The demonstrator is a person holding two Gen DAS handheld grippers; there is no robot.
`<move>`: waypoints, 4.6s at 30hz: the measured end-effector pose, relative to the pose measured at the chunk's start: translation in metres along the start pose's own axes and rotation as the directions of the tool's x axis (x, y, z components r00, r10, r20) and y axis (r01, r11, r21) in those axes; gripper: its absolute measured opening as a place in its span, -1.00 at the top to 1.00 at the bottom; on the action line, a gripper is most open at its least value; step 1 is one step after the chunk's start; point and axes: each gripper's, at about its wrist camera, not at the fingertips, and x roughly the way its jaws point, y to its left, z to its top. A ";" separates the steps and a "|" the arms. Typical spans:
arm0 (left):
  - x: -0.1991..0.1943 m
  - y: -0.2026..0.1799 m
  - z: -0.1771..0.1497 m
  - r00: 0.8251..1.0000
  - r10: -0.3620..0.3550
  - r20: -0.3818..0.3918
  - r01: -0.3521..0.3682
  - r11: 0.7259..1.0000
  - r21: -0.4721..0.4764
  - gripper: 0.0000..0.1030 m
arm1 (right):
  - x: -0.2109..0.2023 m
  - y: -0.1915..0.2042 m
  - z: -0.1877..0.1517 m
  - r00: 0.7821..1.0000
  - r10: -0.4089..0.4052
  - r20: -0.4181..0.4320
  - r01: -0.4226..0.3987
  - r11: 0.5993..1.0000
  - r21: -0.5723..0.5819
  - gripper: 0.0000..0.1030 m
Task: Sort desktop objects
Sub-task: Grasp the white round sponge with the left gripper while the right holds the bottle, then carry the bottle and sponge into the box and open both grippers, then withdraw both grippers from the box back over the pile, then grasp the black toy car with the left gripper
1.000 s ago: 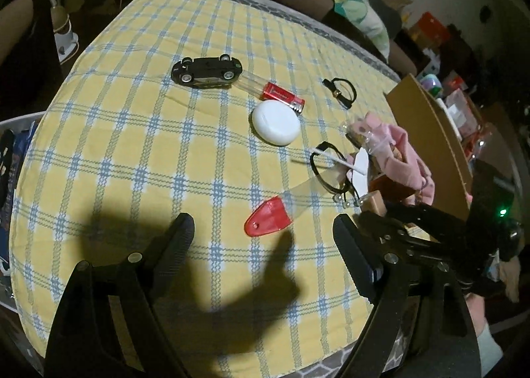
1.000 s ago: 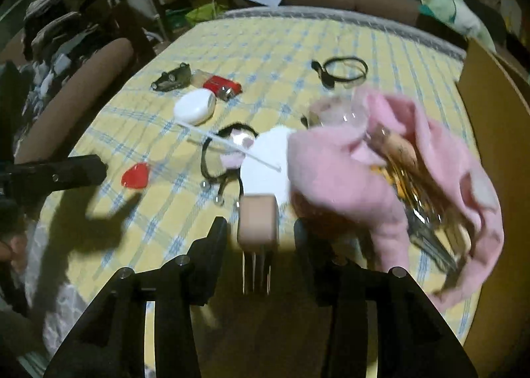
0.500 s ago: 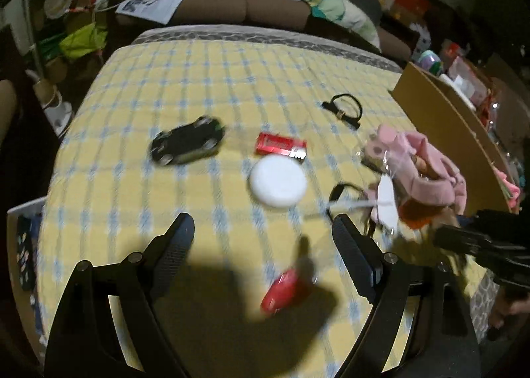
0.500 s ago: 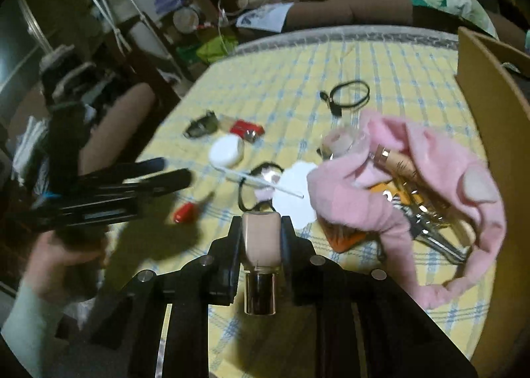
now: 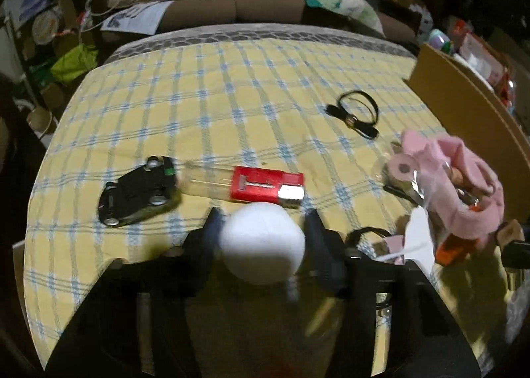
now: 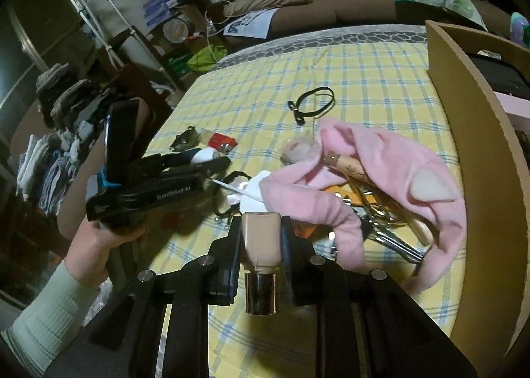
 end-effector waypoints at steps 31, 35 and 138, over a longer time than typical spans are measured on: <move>-0.107 -0.179 0.051 0.856 -0.503 0.121 0.512 0.857 -0.058 0.10 | -0.123 -0.144 0.046 0.972 -0.211 0.104 0.188 0.962 0.199 0.59; -0.092 -0.195 0.055 0.860 -0.500 0.102 0.507 0.860 -0.062 0.10 | -0.090 -0.152 0.040 0.968 -0.249 0.008 0.244 0.955 0.168 0.59; 0.012 0.060 0.034 0.995 0.043 -0.094 -0.004 0.924 0.382 -0.30 | -0.015 0.003 0.030 0.987 -0.159 -0.011 0.157 0.982 -0.104 -1.00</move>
